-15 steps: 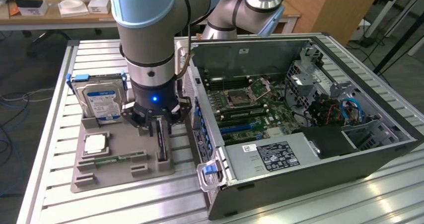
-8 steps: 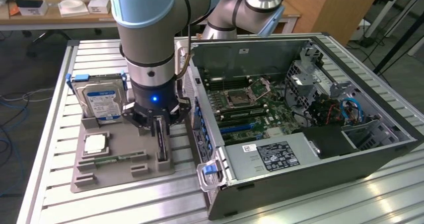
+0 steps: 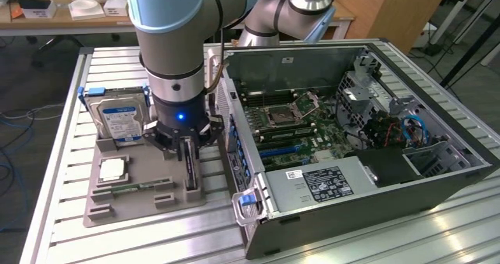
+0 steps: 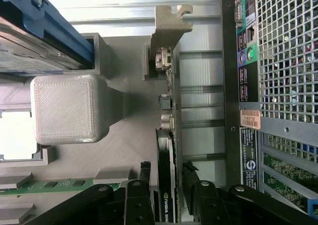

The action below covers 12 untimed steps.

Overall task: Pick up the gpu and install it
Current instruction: 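Pick up the gpu and move the gpu toward the slot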

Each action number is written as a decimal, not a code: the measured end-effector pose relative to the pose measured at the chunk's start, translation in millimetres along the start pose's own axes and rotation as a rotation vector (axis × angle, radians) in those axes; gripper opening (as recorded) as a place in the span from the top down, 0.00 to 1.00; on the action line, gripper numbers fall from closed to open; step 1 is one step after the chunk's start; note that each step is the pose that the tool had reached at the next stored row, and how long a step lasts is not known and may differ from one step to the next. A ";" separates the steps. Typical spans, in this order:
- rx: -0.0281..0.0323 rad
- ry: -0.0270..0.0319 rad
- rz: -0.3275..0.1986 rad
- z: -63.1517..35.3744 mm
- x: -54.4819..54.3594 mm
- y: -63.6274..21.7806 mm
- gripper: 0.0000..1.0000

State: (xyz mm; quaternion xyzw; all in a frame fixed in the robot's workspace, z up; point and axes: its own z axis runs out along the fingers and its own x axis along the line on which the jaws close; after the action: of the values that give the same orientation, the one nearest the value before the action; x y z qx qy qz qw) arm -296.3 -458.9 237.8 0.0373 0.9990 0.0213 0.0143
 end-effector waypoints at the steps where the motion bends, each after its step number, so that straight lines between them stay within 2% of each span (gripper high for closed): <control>1: 0.0000 -0.0001 0.000 0.0 0.0 0.0 0.61; 5: 0.0000 -0.0001 0.000 0.0 0.1 0.0 0.63; 6: 0.0000 -0.0001 0.000 0.0 0.1 0.0 0.69; 12: 0.0001 0.0001 0.000 0.0 0.1 0.1 0.69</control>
State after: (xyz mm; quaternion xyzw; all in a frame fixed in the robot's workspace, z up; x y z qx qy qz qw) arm -296.3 -458.8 237.8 0.0374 0.9990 0.0212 0.0143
